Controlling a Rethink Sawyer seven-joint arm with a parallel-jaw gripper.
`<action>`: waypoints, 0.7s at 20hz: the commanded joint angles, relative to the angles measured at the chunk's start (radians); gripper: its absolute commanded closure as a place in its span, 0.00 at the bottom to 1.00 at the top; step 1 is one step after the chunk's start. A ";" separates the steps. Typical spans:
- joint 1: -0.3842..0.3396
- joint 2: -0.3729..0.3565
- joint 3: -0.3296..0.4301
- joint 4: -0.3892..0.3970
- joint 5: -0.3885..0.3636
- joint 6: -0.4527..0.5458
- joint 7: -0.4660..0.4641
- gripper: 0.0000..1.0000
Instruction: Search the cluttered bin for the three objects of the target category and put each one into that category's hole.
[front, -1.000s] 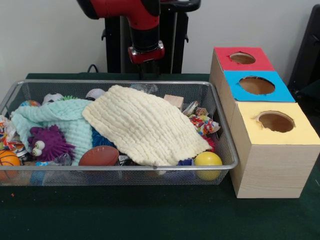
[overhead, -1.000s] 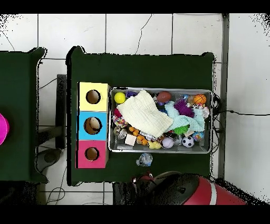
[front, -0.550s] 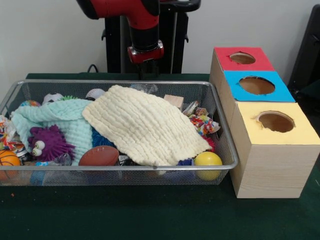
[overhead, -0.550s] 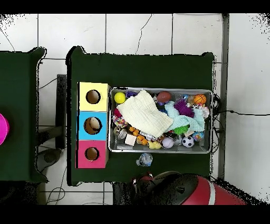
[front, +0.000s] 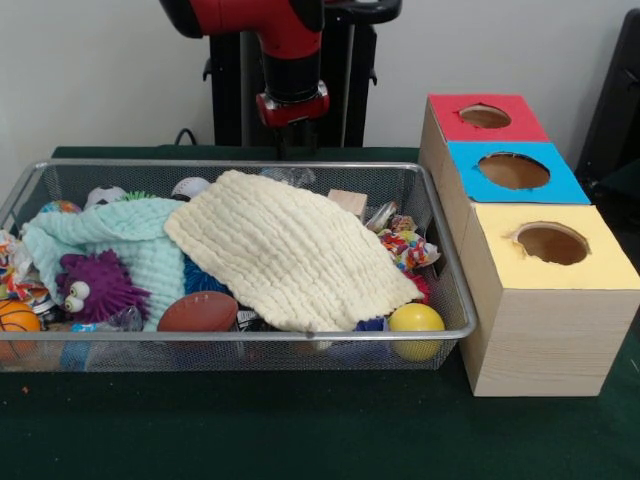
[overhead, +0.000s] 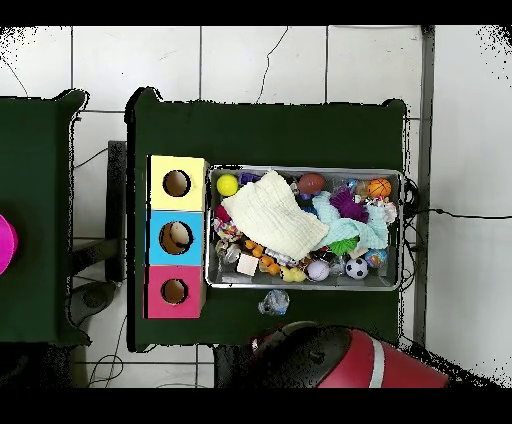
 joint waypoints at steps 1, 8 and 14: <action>0.021 0.020 -0.019 -0.171 -0.020 -0.076 0.107 0.00; 0.053 0.018 -0.052 -0.161 -0.003 -0.095 0.127 0.00; 0.088 0.010 -0.080 -0.140 0.029 -0.104 0.157 0.00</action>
